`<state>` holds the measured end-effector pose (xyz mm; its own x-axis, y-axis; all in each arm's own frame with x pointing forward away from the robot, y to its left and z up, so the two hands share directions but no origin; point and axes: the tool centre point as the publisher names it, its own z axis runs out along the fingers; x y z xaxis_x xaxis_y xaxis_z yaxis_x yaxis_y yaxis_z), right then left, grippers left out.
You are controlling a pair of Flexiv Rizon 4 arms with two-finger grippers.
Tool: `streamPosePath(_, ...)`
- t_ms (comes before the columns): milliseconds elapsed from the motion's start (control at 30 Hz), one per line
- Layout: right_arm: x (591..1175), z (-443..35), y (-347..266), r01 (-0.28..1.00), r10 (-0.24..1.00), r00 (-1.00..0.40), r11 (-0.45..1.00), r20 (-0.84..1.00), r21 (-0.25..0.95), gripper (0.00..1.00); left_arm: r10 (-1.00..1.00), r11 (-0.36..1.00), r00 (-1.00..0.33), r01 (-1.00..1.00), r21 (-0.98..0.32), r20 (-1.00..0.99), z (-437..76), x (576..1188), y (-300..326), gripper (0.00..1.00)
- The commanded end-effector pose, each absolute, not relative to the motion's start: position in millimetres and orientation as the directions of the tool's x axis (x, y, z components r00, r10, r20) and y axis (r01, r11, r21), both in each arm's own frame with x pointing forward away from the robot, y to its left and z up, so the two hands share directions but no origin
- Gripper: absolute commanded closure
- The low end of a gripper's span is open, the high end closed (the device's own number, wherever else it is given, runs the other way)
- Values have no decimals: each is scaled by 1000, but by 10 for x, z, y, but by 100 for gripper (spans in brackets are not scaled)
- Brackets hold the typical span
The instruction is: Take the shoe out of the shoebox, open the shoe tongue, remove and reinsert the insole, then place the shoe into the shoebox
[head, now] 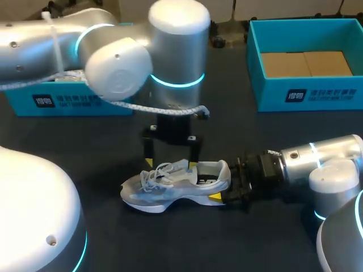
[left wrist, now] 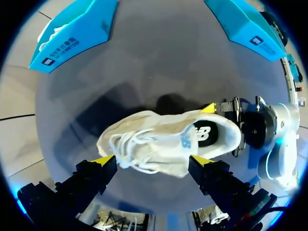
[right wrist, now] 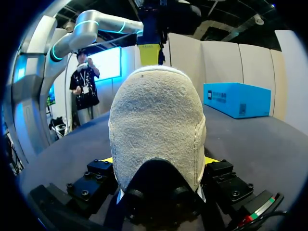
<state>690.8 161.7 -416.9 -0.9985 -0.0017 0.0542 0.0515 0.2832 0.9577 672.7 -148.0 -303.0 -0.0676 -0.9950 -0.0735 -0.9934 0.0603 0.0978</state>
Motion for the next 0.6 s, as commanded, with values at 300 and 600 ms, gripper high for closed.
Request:
streamPosePath(300, 6892, -4179, 1632, 51, -1, -999, 285, 54, 957, 100, -973, 46, -73, -991, 127, -218, -3351, 6813, -1993, 0)
streamPosePath(600, 6892, -4179, 1632, 51, -1, -999, 285, 54, 957, 100, -940, 2, -58, -986, 167, -335, -3490, 6812, -1896, 0)
